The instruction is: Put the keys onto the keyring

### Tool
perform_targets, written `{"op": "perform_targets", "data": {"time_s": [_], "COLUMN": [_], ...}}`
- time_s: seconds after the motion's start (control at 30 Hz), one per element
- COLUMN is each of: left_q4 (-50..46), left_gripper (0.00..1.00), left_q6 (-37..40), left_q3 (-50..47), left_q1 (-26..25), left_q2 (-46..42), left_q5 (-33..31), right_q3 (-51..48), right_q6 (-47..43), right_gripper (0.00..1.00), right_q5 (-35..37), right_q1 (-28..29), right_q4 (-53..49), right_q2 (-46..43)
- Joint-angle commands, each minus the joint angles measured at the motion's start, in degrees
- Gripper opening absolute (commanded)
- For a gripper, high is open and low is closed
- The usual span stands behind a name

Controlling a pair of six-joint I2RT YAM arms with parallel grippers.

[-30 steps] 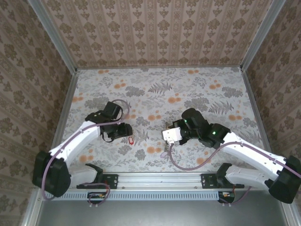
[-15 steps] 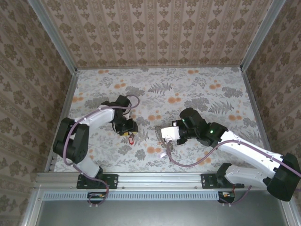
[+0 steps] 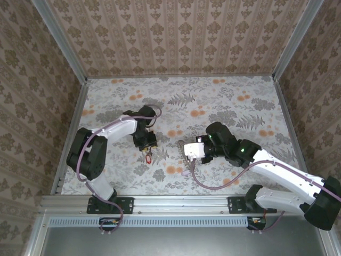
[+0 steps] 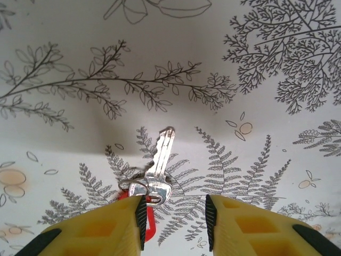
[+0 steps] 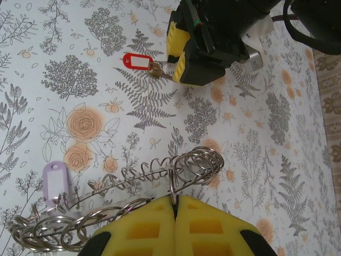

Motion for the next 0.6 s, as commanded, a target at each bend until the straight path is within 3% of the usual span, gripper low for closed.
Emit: {"op": "perform_targets", "data": {"time_s": [0.0,0.17,0.57], "left_q4": [-5.13,-8.52,-6.82], "left_gripper": [0.34,0.33,0.34], "left_q6": [-6.66,-9.86,-9.83], "left_q3": [0.97,2.09,3.39], "left_q1": [-1.74,-2.47,-2.48], "left_q2": [0.53,1.16,5.23], "left_q5": [-6.07,-9.12,-5.19], "right_q3": [0.68,0.57,0.96], "right_q6": [0.62,0.93,0.7], "right_gripper": [0.0,0.0,0.0], "right_q5": [-0.07,-0.26,-0.15], "right_q1": [-0.21,-0.23,-0.23], "right_q4": [1.63,2.32,2.23], "right_q2": [0.04,-0.07,-0.94]}}
